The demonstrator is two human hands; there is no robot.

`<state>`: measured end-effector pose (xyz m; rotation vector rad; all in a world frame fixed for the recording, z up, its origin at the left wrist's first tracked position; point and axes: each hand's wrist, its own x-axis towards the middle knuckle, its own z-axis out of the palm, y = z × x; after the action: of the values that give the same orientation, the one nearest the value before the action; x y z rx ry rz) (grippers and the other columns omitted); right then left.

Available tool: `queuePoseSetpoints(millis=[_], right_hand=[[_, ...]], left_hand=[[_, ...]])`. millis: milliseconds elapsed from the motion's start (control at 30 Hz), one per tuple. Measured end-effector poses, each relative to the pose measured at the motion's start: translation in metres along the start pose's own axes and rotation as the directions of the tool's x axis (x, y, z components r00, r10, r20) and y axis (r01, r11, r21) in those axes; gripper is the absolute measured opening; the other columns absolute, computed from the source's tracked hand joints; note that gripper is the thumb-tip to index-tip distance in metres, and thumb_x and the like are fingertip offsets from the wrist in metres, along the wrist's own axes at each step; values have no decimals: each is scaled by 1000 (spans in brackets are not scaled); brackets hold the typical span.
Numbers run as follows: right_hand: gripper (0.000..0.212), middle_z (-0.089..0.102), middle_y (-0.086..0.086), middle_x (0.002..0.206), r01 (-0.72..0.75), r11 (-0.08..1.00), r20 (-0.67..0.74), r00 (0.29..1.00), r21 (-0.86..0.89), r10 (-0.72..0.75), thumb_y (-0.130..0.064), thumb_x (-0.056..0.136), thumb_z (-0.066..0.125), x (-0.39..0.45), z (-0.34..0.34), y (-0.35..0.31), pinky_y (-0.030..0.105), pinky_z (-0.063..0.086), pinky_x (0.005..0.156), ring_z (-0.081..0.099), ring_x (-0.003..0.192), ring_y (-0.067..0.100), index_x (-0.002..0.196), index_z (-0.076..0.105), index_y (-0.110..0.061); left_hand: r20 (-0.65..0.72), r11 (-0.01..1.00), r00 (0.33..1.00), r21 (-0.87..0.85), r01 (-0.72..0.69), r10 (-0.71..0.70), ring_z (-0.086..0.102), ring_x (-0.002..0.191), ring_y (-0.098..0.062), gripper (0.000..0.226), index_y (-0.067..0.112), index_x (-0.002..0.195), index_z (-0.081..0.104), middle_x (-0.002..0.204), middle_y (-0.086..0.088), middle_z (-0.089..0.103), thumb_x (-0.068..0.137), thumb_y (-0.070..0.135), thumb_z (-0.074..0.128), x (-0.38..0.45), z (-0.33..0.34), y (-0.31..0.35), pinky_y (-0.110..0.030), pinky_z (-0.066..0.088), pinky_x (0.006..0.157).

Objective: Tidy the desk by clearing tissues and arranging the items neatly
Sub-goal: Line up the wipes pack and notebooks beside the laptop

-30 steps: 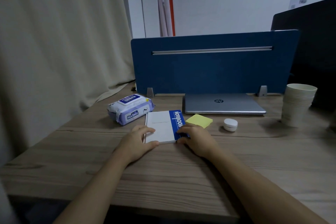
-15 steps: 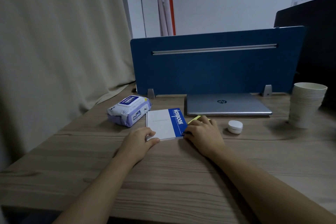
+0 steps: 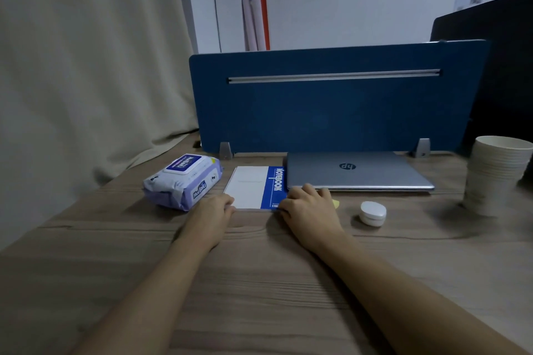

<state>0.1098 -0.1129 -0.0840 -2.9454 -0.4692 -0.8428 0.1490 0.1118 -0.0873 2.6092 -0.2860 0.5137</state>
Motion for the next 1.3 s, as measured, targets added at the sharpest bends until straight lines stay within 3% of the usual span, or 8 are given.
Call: queuePoseSetpoints(millis=[100, 233, 433, 667, 867, 1067, 1200, 1300], right_hand=[[24, 55, -1, 108, -21, 1000, 2, 1000, 1, 21, -41, 96, 51, 9, 7, 3, 41, 36, 84, 46, 101, 21, 106, 67, -27], [24, 52, 0, 107, -45, 999, 14, 999, 0, 45, -40, 96, 50, 20, 12, 7, 41, 35, 84, 45, 100, 22, 106, 67, -27], [36, 48, -1, 117, -129, 990, 98, 988, 50, 123, -49, 98, 36, 24, 18, 15, 45, 34, 89, 42, 108, 22, 115, 64, -33], [42, 47, 0, 123, -153, 987, 160, 977, 52, 144, -56, 96, 31, 26, 21, 17, 50, 34, 90, 41, 113, 25, 123, 57, -37], [46, 50, 1, 120, -173, 984, 143, 976, 33, 167, -57, 92, 32, 21, 13, 14, 46, 34, 88, 45, 109, 24, 121, 54, -29], [53, 48, 3, 129, -229, 973, 191, 957, 32, 219, -61, 88, 34, 2, -5, 16, 50, 37, 95, 45, 118, 29, 128, 47, -29], [62, 42, 8, 138, -339, 938, 288, 907, 67, 307, -66, 85, 40, -13, -16, 21, 52, 37, 99, 45, 122, 36, 133, 41, -27], [69, 43, 14, 140, -412, 903, 315, 879, 126, 357, -62, 85, 46, -25, -21, 26, 46, 39, 99, 46, 122, 38, 139, 37, -20]], left_hand=[[-33, 1000, 999, 8, -5, 5, 61, 108, -25, 26, 16, 117, 68, 118, -7, 69, 94, 24, 59, 11, 6, -1, -35, 48, 89], [-57, 1000, 998, 27, -10, 12, 63, 95, -26, 18, 12, 102, 69, 102, -8, 71, 93, 25, 59, 23, 14, -1, -36, 50, 79], [-40, 999, 999, 34, 2, -1, 62, 103, -24, 28, 21, 119, 66, 116, -5, 69, 94, 31, 59, 42, 21, -3, -36, 51, 86], [-33, 999, 999, 36, 11, -10, 61, 107, -24, 29, 22, 122, 64, 119, -5, 67, 95, 31, 58, 51, 25, -5, -37, 49, 88], [-67, 998, 996, 28, -53, 55, 60, 94, -19, 20, 15, 110, 67, 111, -5, 68, 93, 20, 58, 42, 21, 1, -31, 47, 78], [-7, 997, 997, 35, -73, 74, 62, 98, -19, 24, 22, 116, 65, 114, -2, 68, 95, 25, 54, 9, 8, 15, -36, 52, 82], [37, 999, 999, 22, -36, 35, 62, 106, -22, 30, 24, 122, 62, 122, -2, 66, 95, 30, 51, -17, 1, 29, -37, 51, 88], [62, 999, 997, 12, -46, 45, 61, 110, -22, 34, 24, 125, 61, 126, -1, 65, 94, 30, 50, -33, -1, 38, -35, 50, 92]])
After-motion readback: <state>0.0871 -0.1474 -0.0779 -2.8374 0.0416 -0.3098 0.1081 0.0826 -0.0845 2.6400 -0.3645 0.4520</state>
